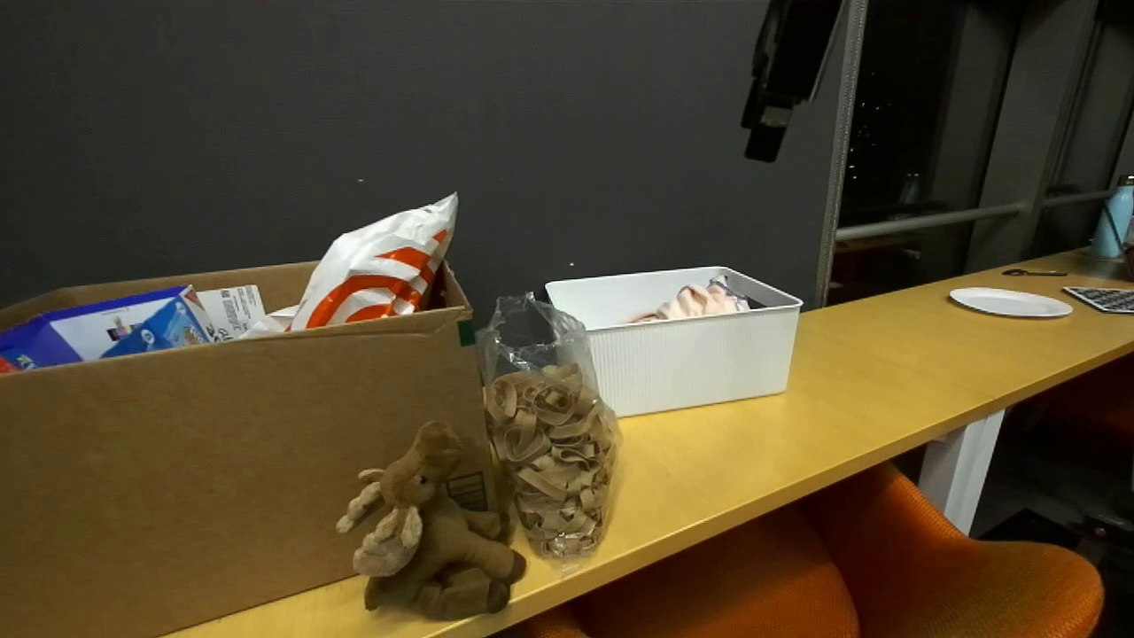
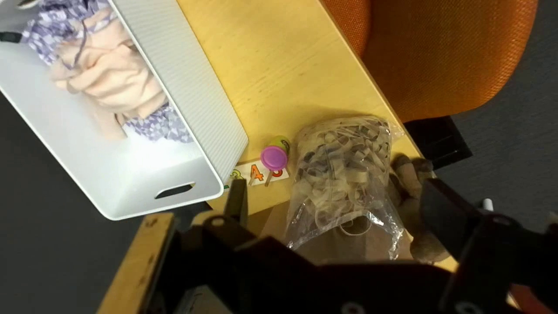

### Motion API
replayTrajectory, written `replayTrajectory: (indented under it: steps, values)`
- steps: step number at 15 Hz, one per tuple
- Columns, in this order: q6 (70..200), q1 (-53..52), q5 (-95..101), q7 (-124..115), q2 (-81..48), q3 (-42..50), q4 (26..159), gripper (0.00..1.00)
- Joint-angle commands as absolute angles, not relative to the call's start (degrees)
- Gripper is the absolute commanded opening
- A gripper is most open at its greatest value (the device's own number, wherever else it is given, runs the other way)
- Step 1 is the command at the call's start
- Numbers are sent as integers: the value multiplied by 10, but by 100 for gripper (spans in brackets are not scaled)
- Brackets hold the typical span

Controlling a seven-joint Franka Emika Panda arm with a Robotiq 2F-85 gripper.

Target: Put some rubber bands on the counter

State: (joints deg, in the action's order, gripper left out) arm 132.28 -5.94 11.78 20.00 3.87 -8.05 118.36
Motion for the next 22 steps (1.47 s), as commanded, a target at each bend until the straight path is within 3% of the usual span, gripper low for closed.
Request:
replayTrajectory:
  steps: [1, 6, 11, 22]
  values:
    - [1315, -66, 101, 276, -61, -77, 1091, 74]
    - [1337, -89, 142, 271, -142, -98, 1027, 34]
    - [1373, -122, 167, 236, -201, -104, 985, 0]
    - [1457, -115, 178, 223, -284, -88, 948, 0]
